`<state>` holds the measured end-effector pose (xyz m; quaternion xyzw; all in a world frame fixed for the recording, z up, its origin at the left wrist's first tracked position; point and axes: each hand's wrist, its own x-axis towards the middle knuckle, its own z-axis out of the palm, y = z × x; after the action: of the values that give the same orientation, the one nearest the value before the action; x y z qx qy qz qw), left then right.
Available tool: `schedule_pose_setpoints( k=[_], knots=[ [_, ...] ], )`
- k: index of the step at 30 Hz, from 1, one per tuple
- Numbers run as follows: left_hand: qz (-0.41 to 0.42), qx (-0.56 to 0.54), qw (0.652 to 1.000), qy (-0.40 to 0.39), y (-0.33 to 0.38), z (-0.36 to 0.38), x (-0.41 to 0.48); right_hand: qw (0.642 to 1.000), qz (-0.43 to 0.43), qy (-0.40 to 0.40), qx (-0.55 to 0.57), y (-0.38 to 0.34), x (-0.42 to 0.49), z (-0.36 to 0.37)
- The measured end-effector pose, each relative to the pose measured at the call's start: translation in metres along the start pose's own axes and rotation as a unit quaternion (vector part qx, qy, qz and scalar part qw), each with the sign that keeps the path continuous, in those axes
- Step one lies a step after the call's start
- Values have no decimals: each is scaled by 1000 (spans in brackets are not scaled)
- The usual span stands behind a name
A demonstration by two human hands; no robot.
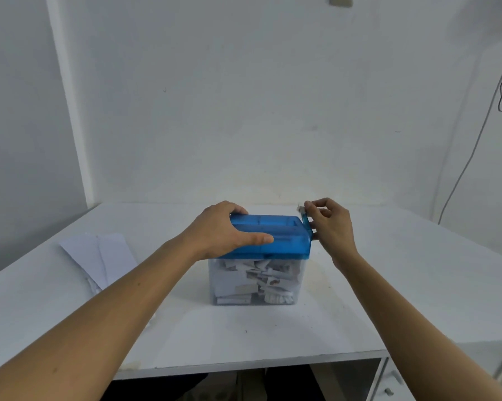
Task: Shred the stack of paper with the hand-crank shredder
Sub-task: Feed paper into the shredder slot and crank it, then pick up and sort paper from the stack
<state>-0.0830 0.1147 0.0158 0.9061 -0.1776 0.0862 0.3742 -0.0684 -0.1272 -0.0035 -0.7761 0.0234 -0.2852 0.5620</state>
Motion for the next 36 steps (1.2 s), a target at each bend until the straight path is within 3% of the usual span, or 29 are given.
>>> schedule_pose_setpoints(
  k=[2, 6, 11, 15, 21, 26, 28, 31, 34, 36],
  knots=[
    [2, -5, 1000, 2, 2, 0, -1, 999, 6, -38, -28, 6, -5, -9],
    [-1, -5, 1000, 10, 3, 4, -2, 975, 69, -185, -104, 42, -44, -11],
    [-7, 5, 1000, 12, 1, 4, 2, 983, 67, -169, -40, 45, -72, -27],
    [-4, 17, 1000, 14, 1, 5, 3, 978, 56, -168, -107, 34, -65, -33],
    [-9, 25, 1000, 14, 4, 5, 1, 993, -9, -69, -92, 3, -48, -33],
    [-11, 32, 999, -1, 4, 4, 3, 990, -76, -51, -111, -30, -45, -16],
    [-22, -6, 999, -25, 5, -1, 7, 984, -107, -63, -131, -44, -49, -3],
    [-49, -150, 985, -63, 7, -10, 7, 959, -182, -89, -199, -62, -59, 20],
    [-53, -257, 965, 6, -8, -21, -1, 933, -251, -117, -229, -82, -73, 47],
    [-53, -238, 968, 64, -30, -31, -7, 913, -296, -130, -247, -92, -84, 63]
  ],
)
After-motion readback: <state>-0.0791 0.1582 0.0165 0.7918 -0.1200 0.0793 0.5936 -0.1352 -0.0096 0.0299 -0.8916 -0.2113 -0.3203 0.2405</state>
